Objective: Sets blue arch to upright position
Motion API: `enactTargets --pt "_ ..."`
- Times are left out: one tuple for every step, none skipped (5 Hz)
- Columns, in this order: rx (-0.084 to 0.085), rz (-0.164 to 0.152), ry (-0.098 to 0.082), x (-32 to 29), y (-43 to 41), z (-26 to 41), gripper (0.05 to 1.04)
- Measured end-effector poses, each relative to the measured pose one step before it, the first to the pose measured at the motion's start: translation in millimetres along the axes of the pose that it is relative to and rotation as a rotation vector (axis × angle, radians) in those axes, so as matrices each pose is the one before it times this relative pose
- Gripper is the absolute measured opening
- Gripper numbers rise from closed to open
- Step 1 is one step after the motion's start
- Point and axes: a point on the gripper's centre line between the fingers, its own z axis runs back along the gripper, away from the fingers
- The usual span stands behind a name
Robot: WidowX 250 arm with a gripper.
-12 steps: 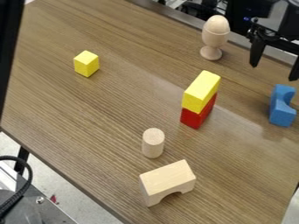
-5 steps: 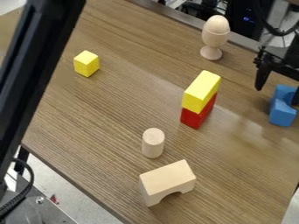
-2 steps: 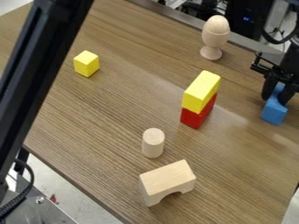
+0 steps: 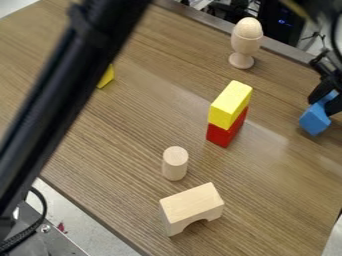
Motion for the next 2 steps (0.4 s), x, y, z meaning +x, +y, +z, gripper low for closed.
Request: enactTargets --pt "0.2592 -0.0657 0.011 -0.62 -9.38 -3.54 0.246" --pt "0.2282 -0.0189 -0.0144 -1.3 -12.78 1.68 0.246"
